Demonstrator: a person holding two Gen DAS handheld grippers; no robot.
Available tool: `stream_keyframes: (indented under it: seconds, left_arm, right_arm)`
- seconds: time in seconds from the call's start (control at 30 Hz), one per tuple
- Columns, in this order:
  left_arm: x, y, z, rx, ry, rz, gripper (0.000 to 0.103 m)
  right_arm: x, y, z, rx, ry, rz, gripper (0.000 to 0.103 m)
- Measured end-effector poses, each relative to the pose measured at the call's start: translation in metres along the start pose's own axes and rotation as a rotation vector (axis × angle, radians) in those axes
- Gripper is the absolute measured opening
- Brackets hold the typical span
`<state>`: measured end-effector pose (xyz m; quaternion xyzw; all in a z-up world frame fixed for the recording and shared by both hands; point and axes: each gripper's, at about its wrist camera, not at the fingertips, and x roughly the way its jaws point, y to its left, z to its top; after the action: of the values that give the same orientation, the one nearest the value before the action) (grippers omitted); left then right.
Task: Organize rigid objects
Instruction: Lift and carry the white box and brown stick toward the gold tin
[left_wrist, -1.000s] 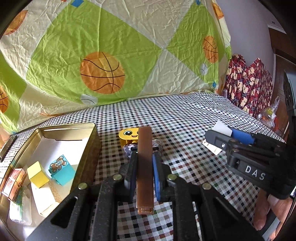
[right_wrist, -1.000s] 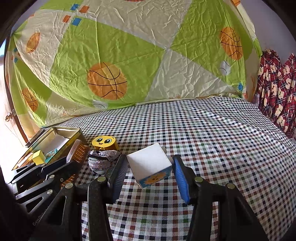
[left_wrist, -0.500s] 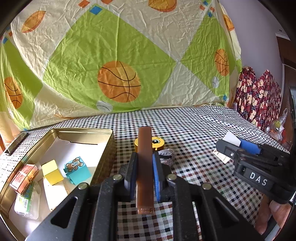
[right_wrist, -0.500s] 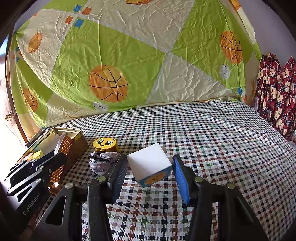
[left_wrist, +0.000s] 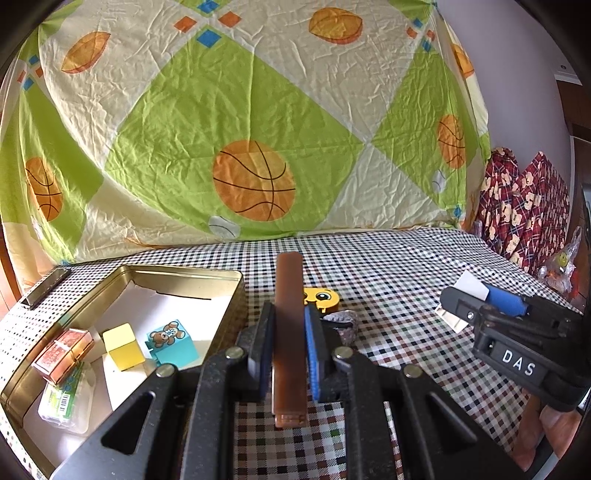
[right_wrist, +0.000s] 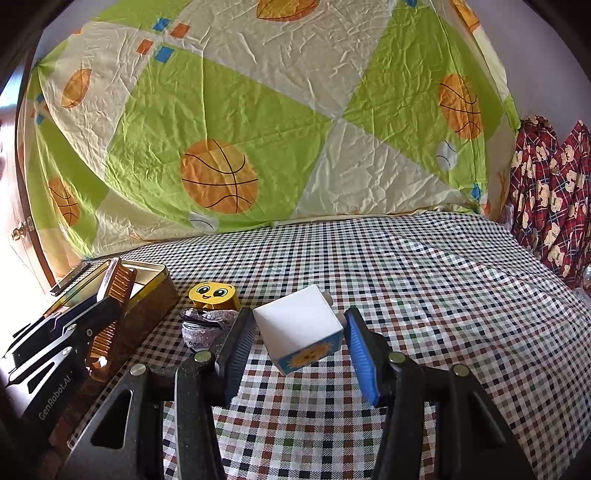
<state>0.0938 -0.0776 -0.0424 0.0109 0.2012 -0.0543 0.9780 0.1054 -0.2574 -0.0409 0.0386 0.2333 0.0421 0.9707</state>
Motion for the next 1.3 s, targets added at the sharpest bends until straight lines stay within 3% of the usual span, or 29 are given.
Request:
stream_keyframes:
  seconds: [0.87, 1.3]
  left_arm:
    - [-0.022, 0.007, 0.0, -0.036, -0.115, 0.044, 0.014]
    - [-0.031, 0.016, 0.0, -0.069, -0.16, 0.125, 0.014]
  right_arm:
    - [-0.018, 0.007, -0.001, -0.027, -0.096, -0.015, 0.052]
    - [-0.025, 0.014, -0.001, -0.039, -0.14, 0.009, 0.052]
